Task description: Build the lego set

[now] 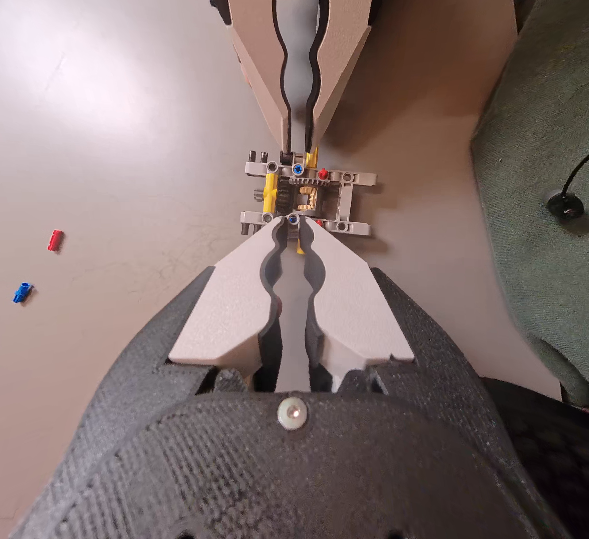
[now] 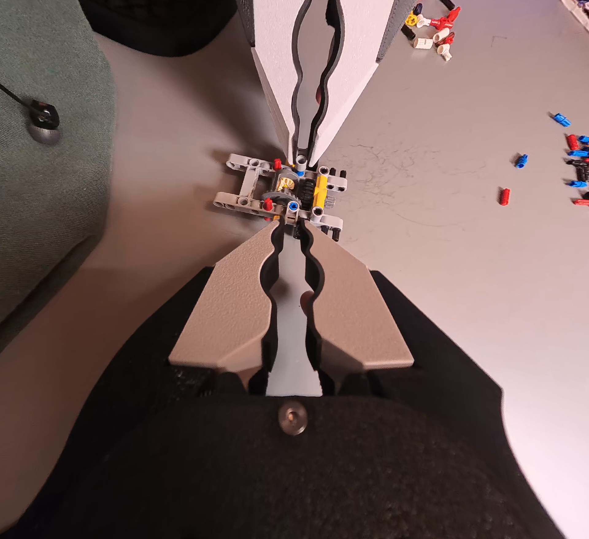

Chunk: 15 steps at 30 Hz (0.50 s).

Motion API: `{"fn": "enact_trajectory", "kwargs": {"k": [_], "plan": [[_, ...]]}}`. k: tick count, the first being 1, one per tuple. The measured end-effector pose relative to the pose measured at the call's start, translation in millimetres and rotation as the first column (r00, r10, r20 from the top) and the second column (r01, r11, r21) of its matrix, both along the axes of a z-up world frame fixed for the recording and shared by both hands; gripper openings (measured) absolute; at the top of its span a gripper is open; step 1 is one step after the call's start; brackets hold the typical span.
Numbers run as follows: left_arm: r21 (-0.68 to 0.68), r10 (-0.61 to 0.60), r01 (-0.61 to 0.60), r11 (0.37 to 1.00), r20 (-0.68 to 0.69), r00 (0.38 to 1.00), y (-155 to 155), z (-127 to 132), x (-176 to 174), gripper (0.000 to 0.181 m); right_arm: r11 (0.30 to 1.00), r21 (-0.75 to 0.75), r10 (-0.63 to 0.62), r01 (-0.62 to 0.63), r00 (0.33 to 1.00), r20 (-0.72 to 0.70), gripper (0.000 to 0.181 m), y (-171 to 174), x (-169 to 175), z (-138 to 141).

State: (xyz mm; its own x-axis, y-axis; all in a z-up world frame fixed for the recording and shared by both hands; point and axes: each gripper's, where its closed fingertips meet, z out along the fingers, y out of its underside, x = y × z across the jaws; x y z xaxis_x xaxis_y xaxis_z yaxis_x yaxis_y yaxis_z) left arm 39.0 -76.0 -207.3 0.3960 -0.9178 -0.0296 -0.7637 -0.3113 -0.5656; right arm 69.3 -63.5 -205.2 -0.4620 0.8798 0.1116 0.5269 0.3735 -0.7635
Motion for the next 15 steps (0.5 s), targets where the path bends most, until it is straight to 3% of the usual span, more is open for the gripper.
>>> {"fn": "enact_trajectory", "kwargs": {"k": [1,7,15], "plan": [[-0.006,-0.003,0.002,1.000,-0.016,1.000,-0.2,-0.1,-0.1,0.006,1.000,-0.001,-0.001,0.001,1.000,-0.001,0.008,0.1,-0.1,0.1],[-0.041,-0.023,0.019,0.999,-0.087,0.996,-0.8,-0.7,0.7,0.006,1.000,0.000,-0.006,0.006,1.000,-0.003,0.007,0.7,-0.3,-0.2],[-0.039,0.021,-0.023,0.999,-0.046,0.999,-2.0,-0.6,1.3,0.006,1.000,-0.016,0.010,-0.010,1.000,-0.007,0.013,-2.8,1.0,3.0]]}}
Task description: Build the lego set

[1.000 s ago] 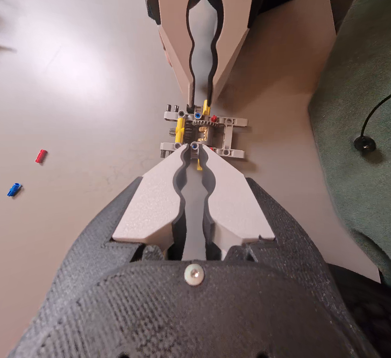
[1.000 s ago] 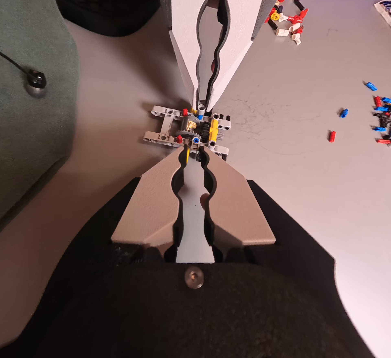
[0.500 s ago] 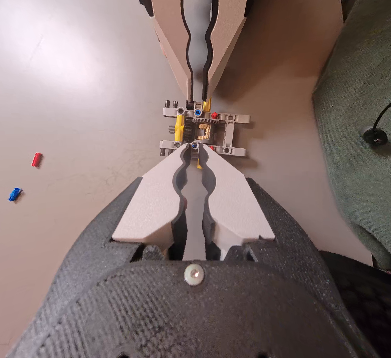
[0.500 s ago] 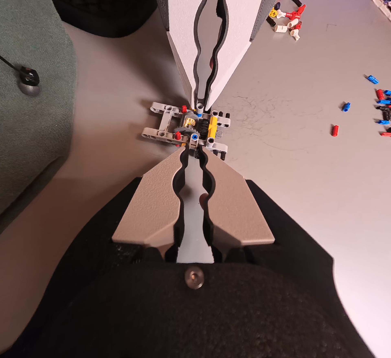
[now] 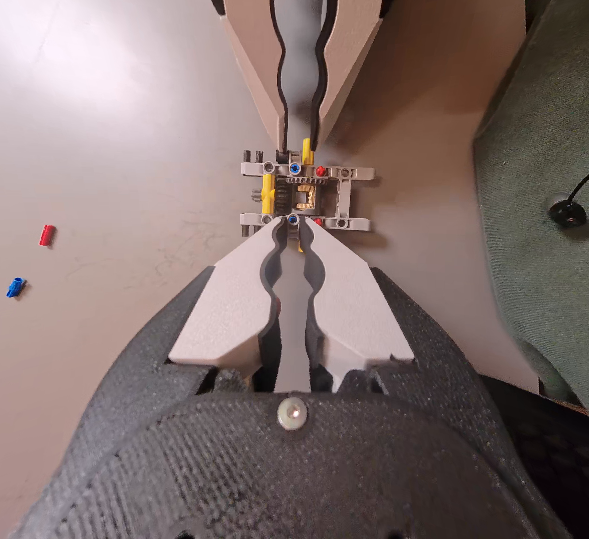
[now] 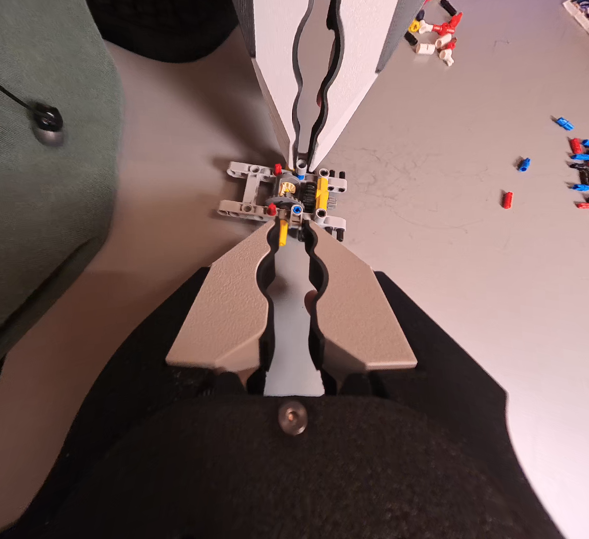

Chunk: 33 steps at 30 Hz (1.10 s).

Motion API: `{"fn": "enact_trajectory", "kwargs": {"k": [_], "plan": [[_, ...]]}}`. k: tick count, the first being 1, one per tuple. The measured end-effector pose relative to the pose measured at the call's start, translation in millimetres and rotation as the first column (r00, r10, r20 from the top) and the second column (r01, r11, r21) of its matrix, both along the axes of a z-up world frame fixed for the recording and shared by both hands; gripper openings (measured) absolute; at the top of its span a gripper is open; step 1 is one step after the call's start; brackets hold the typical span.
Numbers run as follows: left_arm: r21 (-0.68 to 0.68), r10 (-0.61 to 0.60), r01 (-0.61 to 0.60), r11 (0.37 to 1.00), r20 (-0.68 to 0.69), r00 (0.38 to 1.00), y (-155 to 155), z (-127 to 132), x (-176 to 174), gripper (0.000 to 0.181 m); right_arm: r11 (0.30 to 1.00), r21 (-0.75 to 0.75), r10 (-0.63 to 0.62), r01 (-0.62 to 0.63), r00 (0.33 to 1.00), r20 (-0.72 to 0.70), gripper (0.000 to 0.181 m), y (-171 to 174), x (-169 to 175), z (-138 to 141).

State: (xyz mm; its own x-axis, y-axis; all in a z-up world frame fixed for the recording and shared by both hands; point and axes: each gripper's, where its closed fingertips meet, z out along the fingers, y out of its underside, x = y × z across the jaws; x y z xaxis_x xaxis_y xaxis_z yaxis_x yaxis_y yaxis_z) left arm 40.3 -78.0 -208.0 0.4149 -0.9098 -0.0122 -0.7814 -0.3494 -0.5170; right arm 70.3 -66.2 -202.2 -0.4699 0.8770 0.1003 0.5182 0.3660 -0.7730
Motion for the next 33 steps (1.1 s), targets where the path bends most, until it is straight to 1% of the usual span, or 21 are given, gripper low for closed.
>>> {"fn": "enact_trajectory", "kwargs": {"k": [3,6,13,18,20,23,29,31,32,33], "plan": [[0.003,0.012,-0.012,1.000,-0.004,1.000,-0.4,-0.3,-0.2,0.006,1.000,-0.006,0.010,-0.010,1.000,-0.016,0.015,-2.1,1.2,8.5],[0.003,0.009,-0.009,1.000,-0.023,1.000,-0.3,-0.6,-0.1,0.006,1.000,0.019,0.023,-0.024,1.000,0.014,0.016,-5.1,2.1,0.1],[0.009,0.011,-0.011,1.000,-0.046,0.999,-0.3,-0.9,-0.1,0.006,1.000,0.019,0.020,-0.021,1.000,0.009,0.016,-5.6,1.8,-0.7],[0.002,0.024,-0.024,1.000,-0.025,0.999,-0.7,-1.3,0.3,0.006,1.000,0.001,0.020,-0.020,1.000,0.004,0.016,-5.8,1.0,-0.1],[-0.016,0.018,-0.018,1.000,0.011,1.000,-2.7,-1.4,4.7,0.006,1.000,-0.009,0.028,-0.027,1.000,0.008,0.016,-8.5,0.0,-1.1],[-0.001,0.015,-0.015,1.000,0.024,1.000,-2.6,-1.3,6.1,0.006,1.000,-0.002,0.022,-0.022,1.000,0.013,0.016,-6.2,0.3,-1.3],[0.050,0.100,-0.108,0.993,0.142,0.985,2.5,-1.0,7.7,0.006,1.000,-0.003,0.029,-0.029,0.999,0.036,0.017,-6.3,1.9,-8.8],[0.040,0.120,-0.131,0.991,0.214,0.970,1.5,3.8,8.3,0.015,0.999,-0.026,0.046,-0.045,0.998,0.032,0.016,-9.1,2.1,-9.0],[0.037,0.122,-0.136,0.990,0.254,0.959,0.4,8.0,8.3,0.025,0.998,-0.029,0.048,-0.047,0.998,0.029,0.016,-9.0,1.9,-9.1],[0.039,0.124,-0.140,0.989,0.283,0.951,-0.5,11.2,7.3,0.026,0.998,-0.030,0.051,-0.050,0.998,0.027,0.015,-9.0,1.7,-9.3]]}}
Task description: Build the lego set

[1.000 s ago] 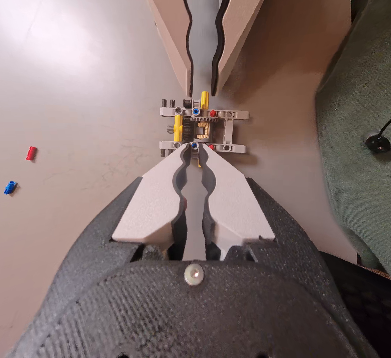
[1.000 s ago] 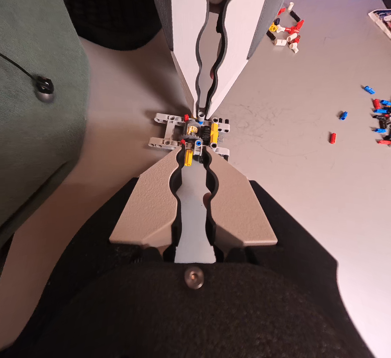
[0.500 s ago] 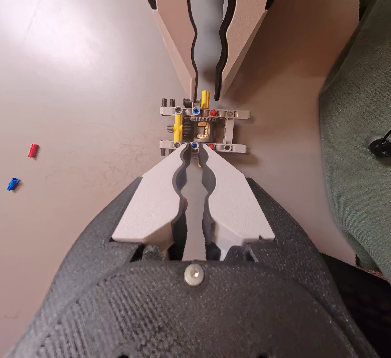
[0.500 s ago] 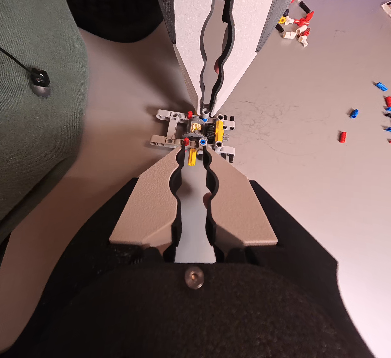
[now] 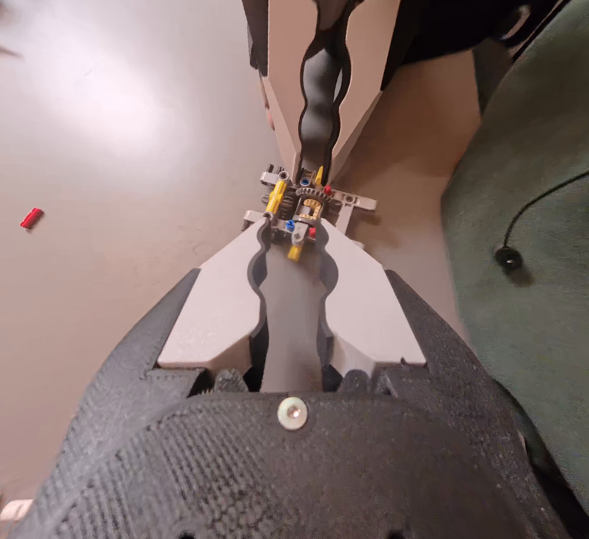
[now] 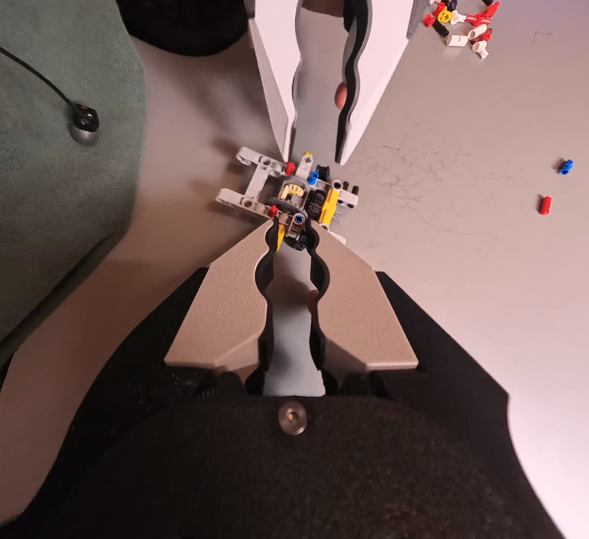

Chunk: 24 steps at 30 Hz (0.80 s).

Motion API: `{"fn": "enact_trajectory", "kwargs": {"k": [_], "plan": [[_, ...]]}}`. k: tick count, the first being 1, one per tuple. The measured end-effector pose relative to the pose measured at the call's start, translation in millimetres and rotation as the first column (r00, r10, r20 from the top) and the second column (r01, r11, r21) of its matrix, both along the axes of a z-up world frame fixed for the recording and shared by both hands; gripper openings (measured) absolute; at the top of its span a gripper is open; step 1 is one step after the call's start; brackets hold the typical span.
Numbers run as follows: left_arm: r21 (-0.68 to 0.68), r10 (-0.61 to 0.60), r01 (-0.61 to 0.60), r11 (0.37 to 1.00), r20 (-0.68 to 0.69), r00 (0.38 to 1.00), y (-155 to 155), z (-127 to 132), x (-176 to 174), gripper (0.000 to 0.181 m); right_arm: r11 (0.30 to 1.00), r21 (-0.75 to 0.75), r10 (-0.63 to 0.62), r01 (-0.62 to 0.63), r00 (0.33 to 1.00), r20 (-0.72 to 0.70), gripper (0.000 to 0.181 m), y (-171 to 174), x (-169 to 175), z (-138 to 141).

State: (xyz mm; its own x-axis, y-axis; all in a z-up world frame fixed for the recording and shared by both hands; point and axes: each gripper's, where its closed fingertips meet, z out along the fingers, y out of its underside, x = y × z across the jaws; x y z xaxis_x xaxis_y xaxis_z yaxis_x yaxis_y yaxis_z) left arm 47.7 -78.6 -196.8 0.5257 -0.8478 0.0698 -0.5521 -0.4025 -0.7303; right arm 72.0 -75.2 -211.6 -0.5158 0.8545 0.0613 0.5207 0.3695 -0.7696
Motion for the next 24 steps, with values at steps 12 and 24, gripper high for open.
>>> {"fn": "enact_trajectory", "kwargs": {"k": [12,24], "plan": [[0.090,-0.090,0.087,0.992,0.024,0.996,-5.6,-2.1,-3.4,0.014,0.999,-0.016,0.030,-0.030,1.000,-0.008,0.015,-2.3,-0.5,-0.2],[0.029,-0.104,0.104,0.994,0.011,0.994,-6.3,-8.7,-2.0,0.004,0.999,0.000,0.038,-0.038,0.999,-0.020,0.015,-3.1,0.3,0.1]]}}
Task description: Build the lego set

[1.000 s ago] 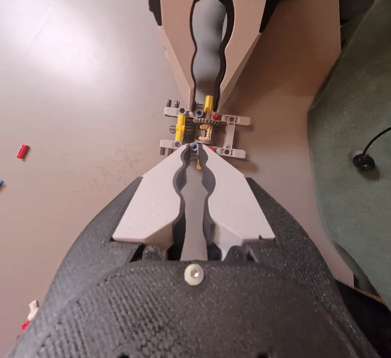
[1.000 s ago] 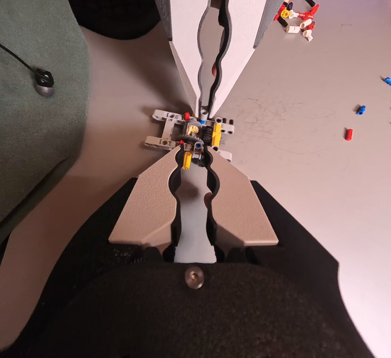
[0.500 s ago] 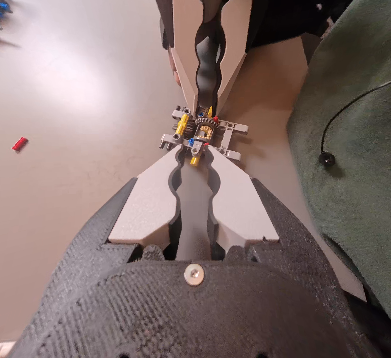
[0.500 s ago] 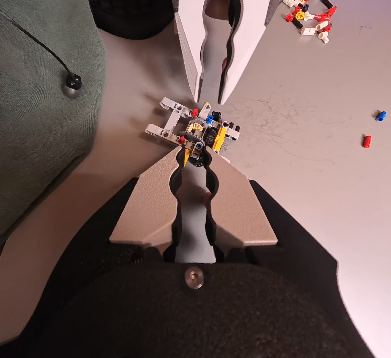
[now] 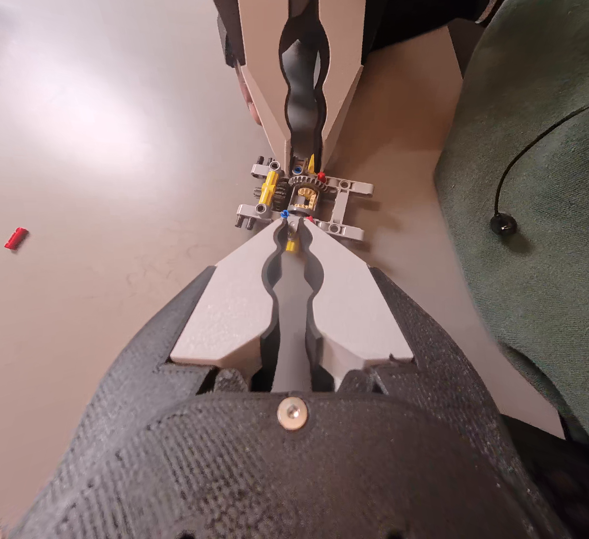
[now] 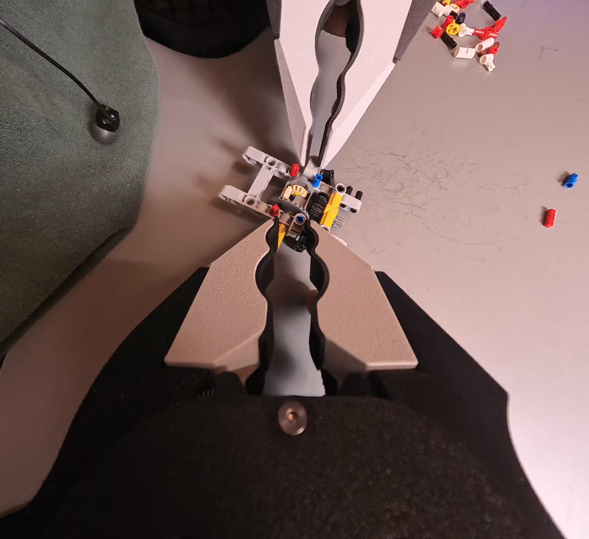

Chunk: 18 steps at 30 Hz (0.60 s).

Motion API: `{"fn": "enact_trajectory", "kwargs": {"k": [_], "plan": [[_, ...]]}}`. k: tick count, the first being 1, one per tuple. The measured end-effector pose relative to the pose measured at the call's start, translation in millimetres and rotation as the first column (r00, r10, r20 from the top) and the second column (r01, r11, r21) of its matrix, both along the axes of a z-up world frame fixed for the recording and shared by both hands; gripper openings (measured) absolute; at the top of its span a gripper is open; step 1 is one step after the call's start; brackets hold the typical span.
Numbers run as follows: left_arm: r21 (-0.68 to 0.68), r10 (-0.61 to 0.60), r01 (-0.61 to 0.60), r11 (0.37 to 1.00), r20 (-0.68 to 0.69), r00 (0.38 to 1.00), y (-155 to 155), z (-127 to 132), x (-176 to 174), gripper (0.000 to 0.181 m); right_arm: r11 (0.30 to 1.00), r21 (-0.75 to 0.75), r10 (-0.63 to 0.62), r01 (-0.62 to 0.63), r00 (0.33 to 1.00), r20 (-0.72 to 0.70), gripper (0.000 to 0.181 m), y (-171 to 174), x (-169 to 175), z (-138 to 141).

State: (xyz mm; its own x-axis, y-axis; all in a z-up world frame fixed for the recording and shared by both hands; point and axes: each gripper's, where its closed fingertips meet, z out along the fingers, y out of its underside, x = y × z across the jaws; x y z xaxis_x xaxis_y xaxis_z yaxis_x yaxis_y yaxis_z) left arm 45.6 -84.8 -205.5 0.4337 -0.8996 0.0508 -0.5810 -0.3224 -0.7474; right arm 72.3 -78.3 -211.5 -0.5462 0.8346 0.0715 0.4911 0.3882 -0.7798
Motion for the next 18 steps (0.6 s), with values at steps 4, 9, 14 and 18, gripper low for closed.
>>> {"fn": "enact_trajectory", "kwargs": {"k": [4,9,14,18], "plan": [[-0.019,0.038,-0.036,0.999,0.125,0.991,1.6,17.0,-3.0,0.000,1.000,0.006,0.009,-0.008,1.000,-0.001,0.015,-1.8,0.4,-0.3],[-0.049,0.043,-0.038,0.998,0.087,0.995,2.1,5.9,-8.7,0.000,1.000,0.005,0.011,-0.011,1.000,-0.002,0.015,-2.2,0.2,-0.3],[-0.114,0.020,-0.020,0.993,-0.005,1.000,-4.2,-12.4,-16.9,0.000,1.000,0.005,0.010,-0.010,1.000,-0.003,0.015,-2.0,0.3,-0.3],[-0.074,0.041,-0.042,0.996,-0.016,0.999,1.4,-12.4,-18.2,0.007,1.000,0.014,0.008,-0.008,1.000,-0.004,0.014,-0.3,0.7,-0.3]]}}
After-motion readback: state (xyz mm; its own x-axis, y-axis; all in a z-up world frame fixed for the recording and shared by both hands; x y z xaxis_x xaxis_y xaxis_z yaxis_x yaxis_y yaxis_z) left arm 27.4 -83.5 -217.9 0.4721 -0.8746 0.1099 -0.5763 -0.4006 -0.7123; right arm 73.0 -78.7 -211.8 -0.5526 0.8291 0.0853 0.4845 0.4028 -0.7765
